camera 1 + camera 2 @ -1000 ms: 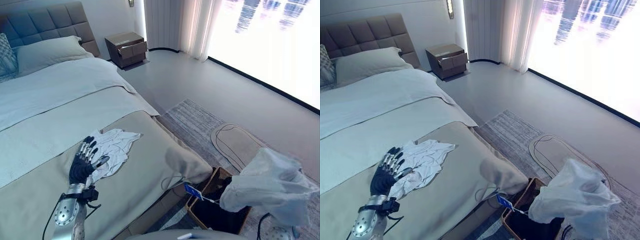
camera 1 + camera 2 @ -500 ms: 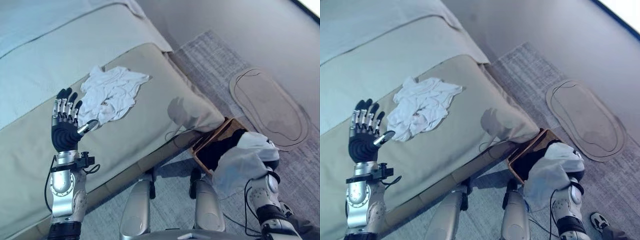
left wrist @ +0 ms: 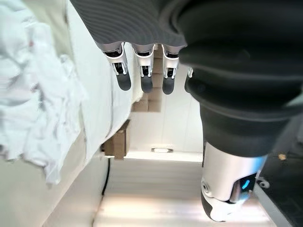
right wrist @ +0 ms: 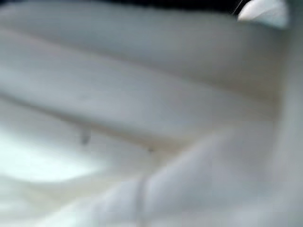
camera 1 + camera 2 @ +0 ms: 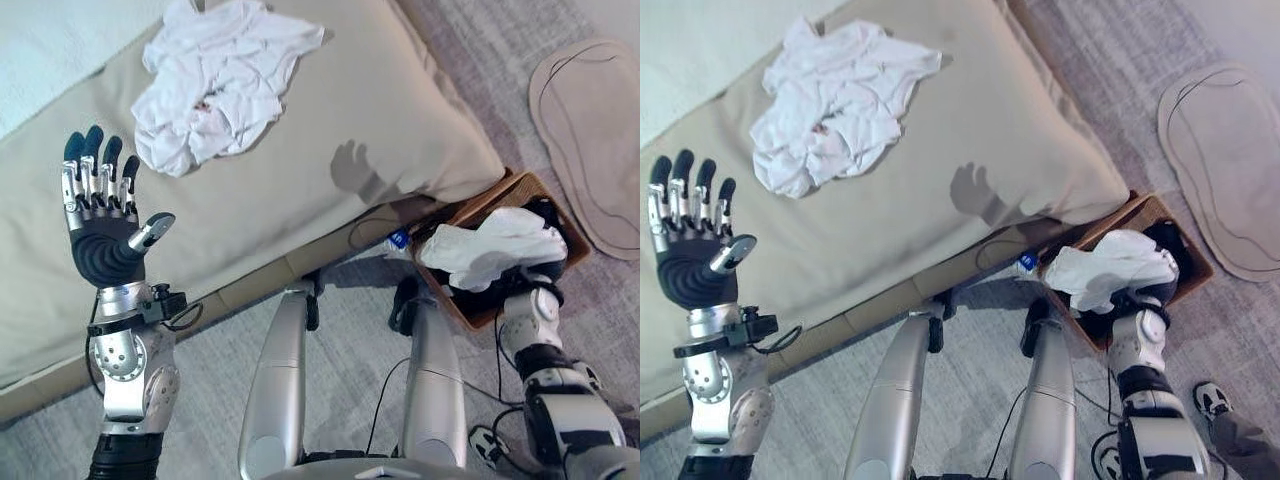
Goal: Pick up clothes into the bucket
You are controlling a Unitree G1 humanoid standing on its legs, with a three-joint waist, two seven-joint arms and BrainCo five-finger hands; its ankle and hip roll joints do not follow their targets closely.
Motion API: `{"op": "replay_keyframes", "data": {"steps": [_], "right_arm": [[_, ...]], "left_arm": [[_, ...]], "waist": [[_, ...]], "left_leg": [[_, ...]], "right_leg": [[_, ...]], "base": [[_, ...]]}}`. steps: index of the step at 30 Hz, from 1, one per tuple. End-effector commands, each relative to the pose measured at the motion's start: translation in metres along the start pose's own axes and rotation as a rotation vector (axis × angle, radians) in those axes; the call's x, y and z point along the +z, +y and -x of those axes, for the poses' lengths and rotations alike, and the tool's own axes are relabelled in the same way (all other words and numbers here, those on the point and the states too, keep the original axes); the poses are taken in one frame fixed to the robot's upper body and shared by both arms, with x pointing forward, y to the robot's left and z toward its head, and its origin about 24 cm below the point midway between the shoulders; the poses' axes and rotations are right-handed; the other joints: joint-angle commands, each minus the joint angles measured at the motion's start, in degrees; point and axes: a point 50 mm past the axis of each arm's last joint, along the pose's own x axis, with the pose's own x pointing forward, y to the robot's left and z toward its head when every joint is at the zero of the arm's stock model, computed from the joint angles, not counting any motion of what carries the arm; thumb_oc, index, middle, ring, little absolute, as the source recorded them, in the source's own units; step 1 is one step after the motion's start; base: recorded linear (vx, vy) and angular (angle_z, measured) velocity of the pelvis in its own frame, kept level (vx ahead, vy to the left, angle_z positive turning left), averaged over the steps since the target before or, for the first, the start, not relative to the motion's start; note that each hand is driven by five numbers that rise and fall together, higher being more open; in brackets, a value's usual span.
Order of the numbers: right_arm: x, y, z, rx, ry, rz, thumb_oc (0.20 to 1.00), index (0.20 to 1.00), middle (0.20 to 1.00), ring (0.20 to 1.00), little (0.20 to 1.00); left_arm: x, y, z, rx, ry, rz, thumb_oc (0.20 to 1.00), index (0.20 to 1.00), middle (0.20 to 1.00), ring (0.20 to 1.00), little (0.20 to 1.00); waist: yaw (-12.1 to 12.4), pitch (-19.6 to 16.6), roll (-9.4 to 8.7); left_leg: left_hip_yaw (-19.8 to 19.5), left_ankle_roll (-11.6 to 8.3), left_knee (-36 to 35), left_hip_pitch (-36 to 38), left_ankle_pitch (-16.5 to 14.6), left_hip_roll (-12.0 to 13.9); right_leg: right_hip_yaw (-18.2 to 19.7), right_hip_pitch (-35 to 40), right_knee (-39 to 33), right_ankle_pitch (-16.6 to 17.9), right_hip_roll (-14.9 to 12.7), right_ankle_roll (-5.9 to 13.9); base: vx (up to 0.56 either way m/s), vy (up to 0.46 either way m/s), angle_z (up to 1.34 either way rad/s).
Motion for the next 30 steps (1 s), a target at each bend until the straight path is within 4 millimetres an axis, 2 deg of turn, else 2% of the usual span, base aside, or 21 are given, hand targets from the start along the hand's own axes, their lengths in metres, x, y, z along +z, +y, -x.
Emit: {"op": "replay_keyframes", "data": {"steps": [1,5,7,13,18,21,25,26,27,28,30], "right_arm": [[0.025,-0.037,-0.008,-0.167,-0.103,-0.023,0.200,0.200,0.200,0.200,0.200],[0.025,-0.056,-0.011,-0.286,-0.050,0.053,0.200,0.200,0.200,0.200,0.200],[0.025,-0.060,-0.011,-0.303,-0.030,0.101,0.200,0.200,0.200,0.200,0.200],[0.028,-0.093,-0.005,-0.488,-0.023,0.027,0.200,0.200,0.200,0.200,0.200],[0.037,-0.120,0.000,-0.606,0.001,0.092,0.200,0.200,0.200,0.200,0.200],[0.041,-0.126,0.001,-0.612,0.007,0.148,0.200,0.200,0.200,0.200,0.200],[0.046,-0.119,-0.004,-0.579,-0.010,0.184,0.200,0.200,0.200,0.200,0.200],[0.048,-0.115,-0.006,-0.562,-0.018,0.202,0.282,0.282,0.282,0.282,0.282],[0.050,-0.110,-0.009,-0.543,-0.023,0.229,0.595,0.595,0.595,0.595,0.595],[0.051,-0.106,-0.011,-0.520,-0.026,0.255,1.000,1.000,1.000,1.000,1.000],[0.056,-0.101,-0.015,-0.494,-0.031,0.306,1.000,1.000,1.000,1.000,1.000]], "left_arm": [[0.016,-0.005,0.003,0.032,-0.102,0.066,1.000,1.000,1.000,1.000,1.000],[0.018,-0.008,0.000,0.025,-0.112,0.067,1.000,1.000,1.000,1.000,1.000],[0.019,-0.008,-0.002,0.026,-0.123,0.056,1.000,1.000,1.000,1.000,1.000],[0.024,-0.008,-0.005,0.035,-0.152,0.037,1.000,1.000,1.000,1.000,1.000],[0.026,-0.007,-0.007,0.038,-0.161,0.026,1.000,1.000,1.000,1.000,1.000],[0.029,-0.007,-0.008,0.032,-0.171,0.015,1.000,1.000,1.000,1.000,1.000],[0.031,-0.007,-0.007,0.030,-0.181,0.013,1.000,1.000,1.000,1.000,1.000],[0.032,-0.007,-0.007,0.030,-0.184,0.016,1.000,1.000,1.000,1.000,1.000],[0.033,-0.007,-0.007,0.032,-0.184,0.017,1.000,1.000,1.000,1.000,1.000],[0.033,-0.007,-0.007,0.031,-0.183,0.017,1.000,1.000,1.000,1.000,1.000],[0.033,-0.006,-0.006,0.027,-0.177,0.018,1.000,1.000,1.000,1.000,1.000]], "waist": [[0.1,-4.1,2.96],[0.6,-3.9,3.74],[0.7,-3.8,4.02],[0.6,-3.8,4.39],[0.5,-3.9,4.58],[0.3,-4.1,4.47],[0.3,-4.3,4.29],[0.4,-4.3,4.23],[0.4,-4.3,4.15],[0.4,-4.3,4.08],[0.5,-4.4,3.99]], "left_leg": [[-1.5,2.20,11.7,-3.8,-8.6,-0.3],[-1.6,2.38,13.1,-6.4,-8.9,-0.7],[-1.6,2.45,13.6,-7.4,-9.0,-0.9],[-1.5,2.75,14.6,-9.2,-9.4,-1.3],[-1.6,2.97,15.5,-10.7,-9.5,-1.5],[-1.4,3.08,16.3,-11.7,-9.7,-1.7],[-1.2,3.16,17.1,-12.8,-9.8,-1.7],[-1.1,3.17,17.2,-12.9,-9.8,-1.6],[-1.0,3.20,17.2,-13.0,-9.9,-1.5],[-0.9,3.22,17.2,-13.1,-9.8,-1.5],[-0.9,3.28,17.2,-13.3,-9.7,-1.5]], "right_leg": [[1.9,-4.2,-4.9,8.5,0.3,2.70],[2.5,-6.9,-3.2,7.9,0.0,2.67],[2.7,-8.1,-2.4,7.6,0.1,2.63],[3.4,-10.5,-1.1,7.3,0.3,2.52],[3.9,-12.2,-0.4,7.3,0.3,2.55],[4.3,-13.3,0.4,7.2,0.6,2.42],[4.7,-14.7,1.1,7.2,0.7,2.30],[4.8,-14.8,1.0,7.3,0.7,2.29],[4.9,-14.9,1.0,7.4,0.7,2.26],[5.0,-15.1,1.0,7.4,0.7,2.23],[5.1,-15.4,1.1,7.6,0.7,2.20]], "base": [[0.00,0.000,0.00],[0.00,0.003,0.04],[0.00,0.009,0.12],[0.00,0.003,0.02],[0.00,0.000,0.00],[0.00,-0.004,0.02],[0.00,-0.004,0.04],[-0.01,-0.006,-0.04],[-0.01,-0.001,-0.05],[-0.01,0.003,-0.06],[-0.01,0.008,-0.07]]}}
